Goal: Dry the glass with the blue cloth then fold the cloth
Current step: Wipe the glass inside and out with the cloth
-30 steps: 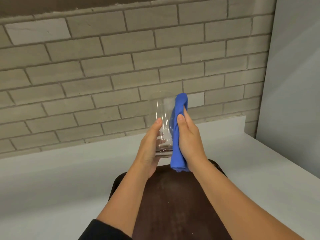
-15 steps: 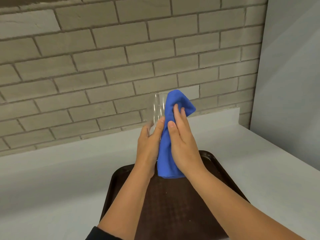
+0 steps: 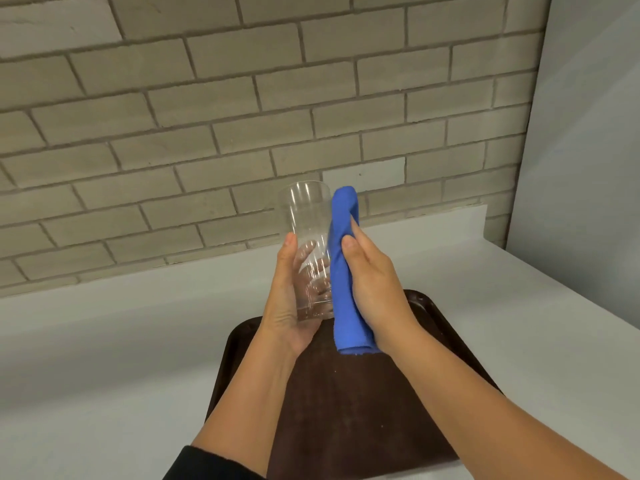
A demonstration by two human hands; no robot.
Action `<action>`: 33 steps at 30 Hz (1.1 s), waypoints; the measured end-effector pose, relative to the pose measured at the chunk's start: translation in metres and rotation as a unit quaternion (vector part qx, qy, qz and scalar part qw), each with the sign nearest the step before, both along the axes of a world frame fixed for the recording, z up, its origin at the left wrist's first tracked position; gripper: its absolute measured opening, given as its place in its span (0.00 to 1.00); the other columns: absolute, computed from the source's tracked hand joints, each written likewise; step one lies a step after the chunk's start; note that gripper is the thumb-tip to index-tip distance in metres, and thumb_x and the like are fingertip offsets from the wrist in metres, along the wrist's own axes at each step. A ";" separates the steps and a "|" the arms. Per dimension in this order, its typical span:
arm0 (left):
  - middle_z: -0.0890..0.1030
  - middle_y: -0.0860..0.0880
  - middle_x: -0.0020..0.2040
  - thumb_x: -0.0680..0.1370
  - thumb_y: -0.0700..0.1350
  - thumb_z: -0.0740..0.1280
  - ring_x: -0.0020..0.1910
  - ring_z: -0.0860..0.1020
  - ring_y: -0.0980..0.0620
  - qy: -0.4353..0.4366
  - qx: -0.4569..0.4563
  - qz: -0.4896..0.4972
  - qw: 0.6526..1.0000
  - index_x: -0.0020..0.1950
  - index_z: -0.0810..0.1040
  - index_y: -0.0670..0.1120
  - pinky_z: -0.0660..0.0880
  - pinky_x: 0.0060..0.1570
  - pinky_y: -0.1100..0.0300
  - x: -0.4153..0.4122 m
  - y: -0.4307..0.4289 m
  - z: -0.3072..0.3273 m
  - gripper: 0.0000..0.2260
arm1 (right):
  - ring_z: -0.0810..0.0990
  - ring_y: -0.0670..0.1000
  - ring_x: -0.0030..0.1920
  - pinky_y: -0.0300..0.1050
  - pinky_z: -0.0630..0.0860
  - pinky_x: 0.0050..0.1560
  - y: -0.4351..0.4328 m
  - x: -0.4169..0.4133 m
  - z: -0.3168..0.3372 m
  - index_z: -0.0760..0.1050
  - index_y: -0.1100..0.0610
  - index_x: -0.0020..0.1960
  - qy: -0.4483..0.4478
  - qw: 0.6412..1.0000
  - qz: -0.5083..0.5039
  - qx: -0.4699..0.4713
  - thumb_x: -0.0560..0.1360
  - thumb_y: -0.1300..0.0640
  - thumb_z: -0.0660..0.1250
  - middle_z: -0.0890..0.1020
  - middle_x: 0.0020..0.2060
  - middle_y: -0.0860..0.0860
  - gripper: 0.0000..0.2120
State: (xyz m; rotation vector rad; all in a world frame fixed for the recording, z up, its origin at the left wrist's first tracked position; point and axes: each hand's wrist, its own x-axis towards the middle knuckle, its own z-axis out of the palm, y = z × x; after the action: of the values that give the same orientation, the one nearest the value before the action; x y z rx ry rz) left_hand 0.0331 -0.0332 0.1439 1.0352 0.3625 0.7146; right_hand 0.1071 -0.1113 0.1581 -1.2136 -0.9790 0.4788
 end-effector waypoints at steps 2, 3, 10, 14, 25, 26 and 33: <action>0.86 0.50 0.42 0.60 0.67 0.67 0.40 0.84 0.51 0.015 0.005 0.002 1.000 0.52 0.79 0.51 0.80 0.37 0.56 -0.001 0.000 -0.001 0.28 | 0.78 0.36 0.46 0.29 0.75 0.44 -0.003 -0.005 -0.010 0.61 0.39 0.67 -0.005 1.000 -0.013 0.006 0.78 0.48 0.52 0.77 0.47 0.38 0.18; 0.86 0.50 0.43 0.59 0.68 0.67 0.41 0.84 0.51 0.033 0.018 0.017 0.999 0.53 0.78 0.52 0.80 0.38 0.56 -0.001 -0.002 0.000 0.29 | 0.78 0.34 0.43 0.26 0.74 0.41 -0.003 -0.005 -0.012 0.61 0.38 0.66 -0.003 1.000 -0.020 0.008 0.78 0.48 0.52 0.77 0.45 0.38 0.17; 0.80 0.47 0.52 0.72 0.64 0.59 0.48 0.80 0.48 0.145 0.175 0.150 0.962 0.63 0.69 0.48 0.77 0.48 0.52 0.002 -0.006 0.006 0.27 | 0.74 0.38 0.55 0.38 0.74 0.59 -0.005 -0.006 -0.015 0.55 0.42 0.70 -0.013 0.998 -0.055 0.002 0.78 0.50 0.50 0.75 0.61 0.49 0.20; 0.81 0.44 0.54 0.68 0.68 0.61 0.47 0.82 0.49 0.141 0.185 0.118 0.966 0.63 0.70 0.48 0.79 0.43 0.55 -0.005 -0.008 -0.001 0.32 | 0.53 0.42 0.73 0.45 0.56 0.73 -0.005 -0.021 -0.017 0.44 0.38 0.69 -0.081 0.996 -0.032 0.017 0.79 0.51 0.50 0.52 0.75 0.44 0.23; 0.86 0.48 0.45 0.59 0.66 0.68 0.43 0.84 0.47 -0.008 0.002 0.011 1.000 0.58 0.77 0.49 0.80 0.38 0.51 -0.012 0.005 -0.001 0.32 | 0.68 0.43 0.63 0.30 0.62 0.57 0.034 0.009 0.035 0.56 0.46 0.71 -0.076 0.997 0.011 -0.004 0.79 0.50 0.50 0.65 0.70 0.47 0.20; 0.86 0.48 0.44 0.58 0.66 0.68 0.43 0.84 0.48 -0.008 -0.001 0.010 1.000 0.57 0.77 0.49 0.81 0.38 0.51 -0.012 0.005 -0.001 0.33 | 0.69 0.39 0.58 0.26 0.63 0.53 0.033 0.009 0.033 0.56 0.45 0.71 -0.068 0.998 0.013 -0.002 0.79 0.50 0.50 0.68 0.67 0.45 0.20; 0.86 0.47 0.42 0.63 0.67 0.67 0.41 0.84 0.49 0.013 -0.015 0.019 1.000 0.56 0.80 0.46 0.79 0.36 0.58 -0.021 0.015 -0.010 0.31 | 0.49 0.28 0.68 0.22 0.51 0.65 -0.004 -0.031 -0.027 0.46 0.39 0.68 -0.190 0.982 0.018 0.004 0.79 0.53 0.50 0.48 0.70 0.34 0.22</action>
State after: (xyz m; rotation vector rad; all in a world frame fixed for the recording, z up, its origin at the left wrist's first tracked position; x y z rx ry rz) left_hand 0.0125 -0.0180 0.1336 1.0116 0.4160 0.7290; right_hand 0.0765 -0.1158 0.1316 -1.3084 -1.3282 0.2725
